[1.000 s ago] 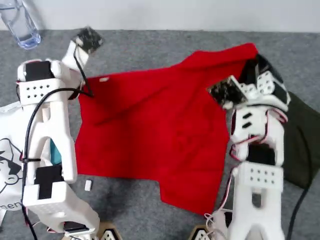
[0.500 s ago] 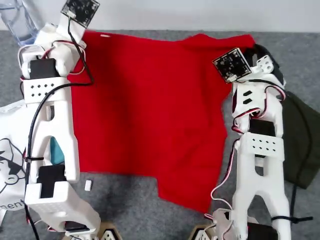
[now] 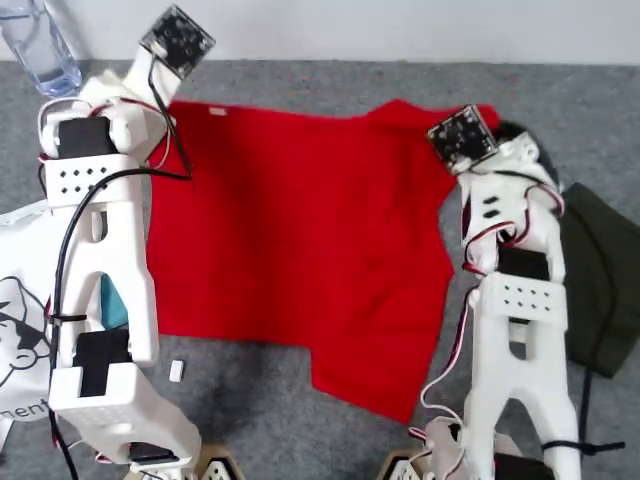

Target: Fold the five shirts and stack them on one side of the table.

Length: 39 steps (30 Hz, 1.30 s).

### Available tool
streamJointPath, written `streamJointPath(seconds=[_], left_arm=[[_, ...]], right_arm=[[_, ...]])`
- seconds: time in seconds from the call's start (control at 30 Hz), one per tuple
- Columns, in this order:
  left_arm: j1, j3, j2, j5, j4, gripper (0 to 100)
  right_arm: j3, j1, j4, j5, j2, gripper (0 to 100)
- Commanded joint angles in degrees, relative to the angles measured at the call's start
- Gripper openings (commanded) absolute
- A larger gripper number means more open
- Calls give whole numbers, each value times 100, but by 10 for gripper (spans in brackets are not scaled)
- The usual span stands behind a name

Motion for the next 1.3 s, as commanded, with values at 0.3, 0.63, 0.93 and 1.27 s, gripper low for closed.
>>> streamJointPath(seconds=[0.3, 0.63, 0.93, 1.27], left_arm=[[-448, 1051, -97, -870, 571, 13], [-809, 2229, -97, -1547, 703, 13], [-870, 2607, -97, -1873, 1143, 13], [-1011, 2712, -88, -2092, 1275, 14]], right_arm=[[1327, -48, 2976, 765, -2580, 8], [2505, -180, 4523, 1169, -4277, 8], [3077, -268, 5692, 1213, -5305, 8], [3182, -268, 6941, 1899, -6466, 8]])
